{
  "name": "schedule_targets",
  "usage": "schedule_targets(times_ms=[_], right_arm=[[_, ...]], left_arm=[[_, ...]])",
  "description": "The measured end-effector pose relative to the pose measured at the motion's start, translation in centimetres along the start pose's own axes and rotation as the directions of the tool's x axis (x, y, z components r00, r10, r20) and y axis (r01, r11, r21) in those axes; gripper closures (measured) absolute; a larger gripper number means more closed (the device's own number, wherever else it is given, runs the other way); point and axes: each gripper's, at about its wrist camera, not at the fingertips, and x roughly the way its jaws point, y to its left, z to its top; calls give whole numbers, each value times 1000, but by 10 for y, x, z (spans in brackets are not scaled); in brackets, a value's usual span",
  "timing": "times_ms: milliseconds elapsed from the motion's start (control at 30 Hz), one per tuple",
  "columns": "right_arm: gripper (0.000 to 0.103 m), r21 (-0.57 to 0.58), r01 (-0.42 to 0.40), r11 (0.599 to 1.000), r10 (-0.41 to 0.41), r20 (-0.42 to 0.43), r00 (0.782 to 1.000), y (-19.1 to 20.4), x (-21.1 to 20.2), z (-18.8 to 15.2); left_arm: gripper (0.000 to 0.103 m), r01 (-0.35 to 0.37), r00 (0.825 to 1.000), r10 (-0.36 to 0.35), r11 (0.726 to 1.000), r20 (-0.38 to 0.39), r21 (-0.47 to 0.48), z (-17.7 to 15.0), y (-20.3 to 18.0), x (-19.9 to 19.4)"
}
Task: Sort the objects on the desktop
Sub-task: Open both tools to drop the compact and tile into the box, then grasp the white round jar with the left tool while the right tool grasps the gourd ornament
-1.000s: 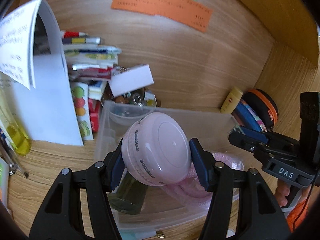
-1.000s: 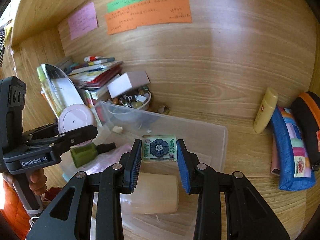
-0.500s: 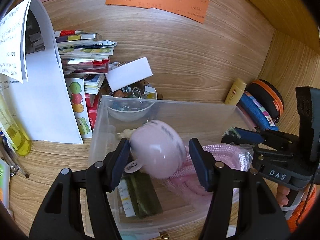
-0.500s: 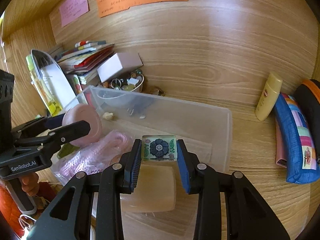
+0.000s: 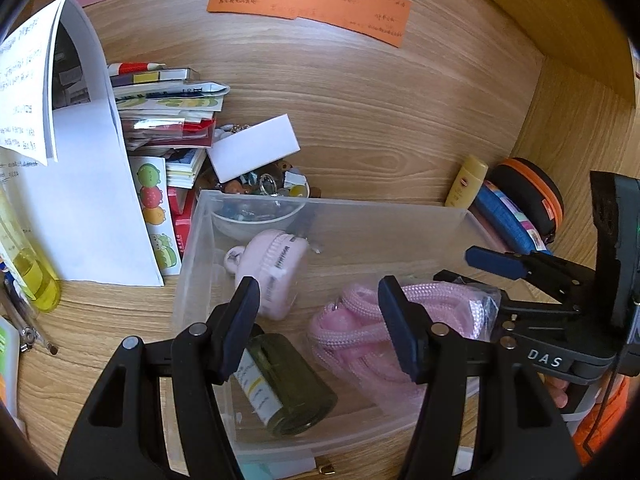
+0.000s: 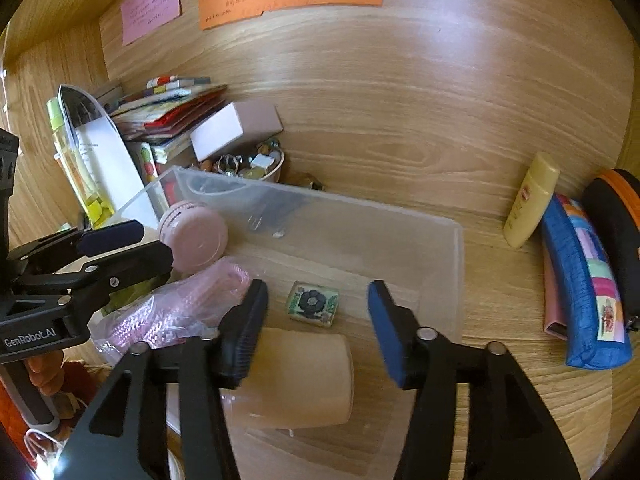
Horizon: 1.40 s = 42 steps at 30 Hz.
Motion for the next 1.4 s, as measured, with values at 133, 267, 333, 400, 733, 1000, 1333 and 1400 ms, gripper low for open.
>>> schedule_targets(times_ms=[133,267,333,400,733,1000,1333,1400], right_arm=[[36,10,16,1000,-16,27,999,-2,-5,2],[27,25,24,999,-26,57,998,-4,-11,3],[25,35,21,999,-23,64,998,-6,-13,4],[23,42,20,999,-23,72,997,-6,-15,4],[19,61,-4,998,-5,139,990,-12,-34,10],[15,64,-33,997,19,203,979,-15,-72,10],[2,-11,33,999,-29,238,971,-14,-119,-34],[2,-18,45,999,-40,219,975,-17,-122,-45]], left_arm=[[42,7,1000,-7,1000,10,-5,1,0,-3],[33,15,999,-15,1000,36,6,1,-2,-10],[30,25,998,-26,1000,53,19,1,-5,-14],[29,34,997,-37,999,71,40,1,-10,-18],[16,-7,990,-1,998,140,57,1,-24,-46],[14,-81,982,75,996,172,25,1,-10,-83],[14,-143,985,137,988,104,50,-27,-2,-111],[14,-141,987,135,987,84,74,-34,-7,-113]])
